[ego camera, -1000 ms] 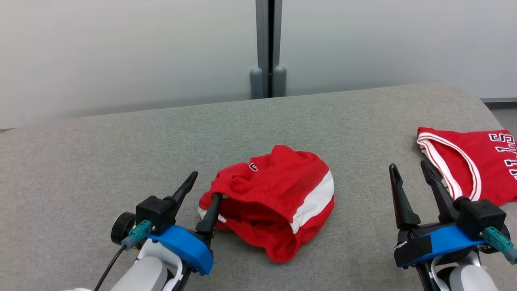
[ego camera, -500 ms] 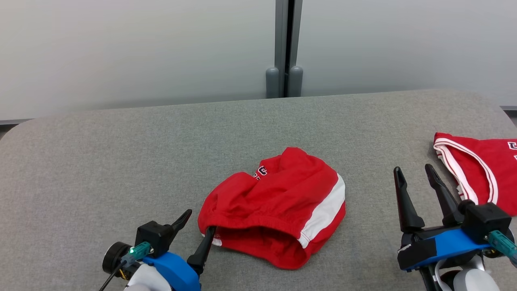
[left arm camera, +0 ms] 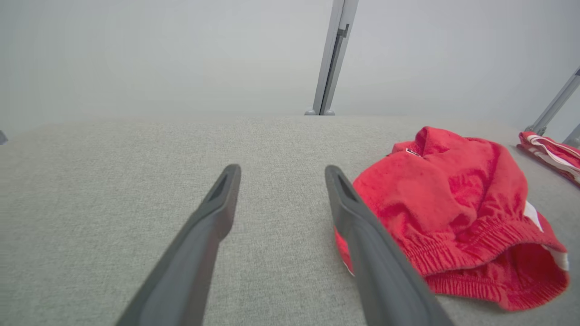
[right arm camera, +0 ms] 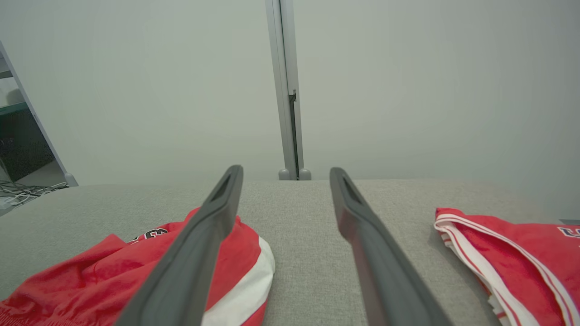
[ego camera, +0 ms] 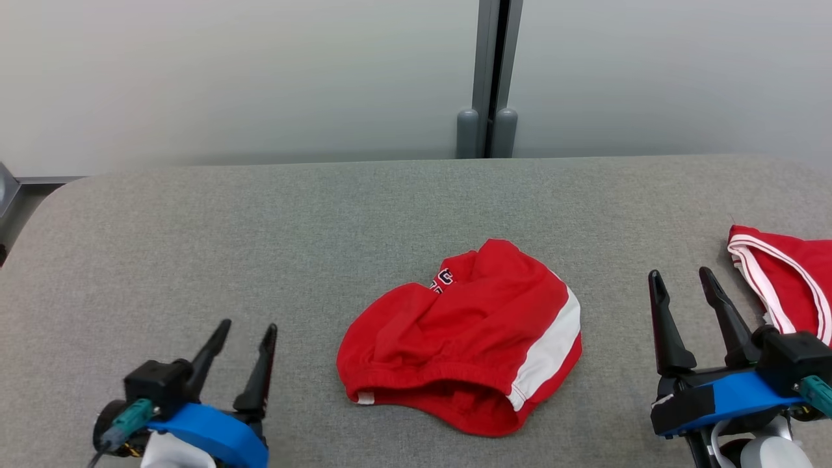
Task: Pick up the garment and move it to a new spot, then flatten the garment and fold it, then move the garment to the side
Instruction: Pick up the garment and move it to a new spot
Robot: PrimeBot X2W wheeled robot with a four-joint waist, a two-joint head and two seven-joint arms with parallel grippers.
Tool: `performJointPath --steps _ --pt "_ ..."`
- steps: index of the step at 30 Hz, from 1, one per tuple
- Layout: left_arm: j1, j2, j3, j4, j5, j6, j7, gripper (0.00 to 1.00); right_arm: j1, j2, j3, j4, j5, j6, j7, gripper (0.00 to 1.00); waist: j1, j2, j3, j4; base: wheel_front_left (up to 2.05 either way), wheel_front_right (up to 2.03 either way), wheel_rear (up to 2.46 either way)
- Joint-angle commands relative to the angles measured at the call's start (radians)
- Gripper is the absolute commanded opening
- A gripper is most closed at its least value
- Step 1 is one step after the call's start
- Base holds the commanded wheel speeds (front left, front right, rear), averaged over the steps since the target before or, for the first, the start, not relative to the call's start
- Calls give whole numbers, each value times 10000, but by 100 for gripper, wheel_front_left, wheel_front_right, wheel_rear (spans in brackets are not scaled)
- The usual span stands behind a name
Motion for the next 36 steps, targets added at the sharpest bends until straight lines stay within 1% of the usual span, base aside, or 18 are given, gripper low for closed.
performJointPath --steps 1,6,10,13,18,24,31,36 --pt "89 34 262 -96 -74 119 -246 100 150 6 -43 -17 17 1 -11 100 -1 0 -24 27 0 0 0" --pt "129 -183 929 -391 92 350 -592 100 267 7 -118 -12 95 1 12 100 -1 0 -92 39 0 0 0" --pt "109 -455 1759 -635 356 366 -658 100 374 6 -183 15 152 1 37 100 -1 0 -129 -13 0 0 0" --pt "364 -722 2362 -750 690 265 -653 100 504 7 -181 70 189 1 36 100 -1 0 -171 -90 0 0 0" --pt "651 -1066 3032 -551 1043 151 -657 100 597 7 -114 200 111 1 27 100 -1 0 -263 -235 0 0 0" --pt "836 -1306 3316 -180 1286 -67 -658 100 693 6 -116 460 44 1 -115 100 -1 0 -310 -290 0 0 0" --pt "835 -1447 3446 72 1501 -335 -659 100 586 7 -85 506 140 1 -155 100 -1 0 -306 -277 0 0 0" --pt "796 -1500 3447 180 1604 -440 -660 100 541 7 -55 474 197 1 -145 100 -1 0 -294 -239 0 0 0"
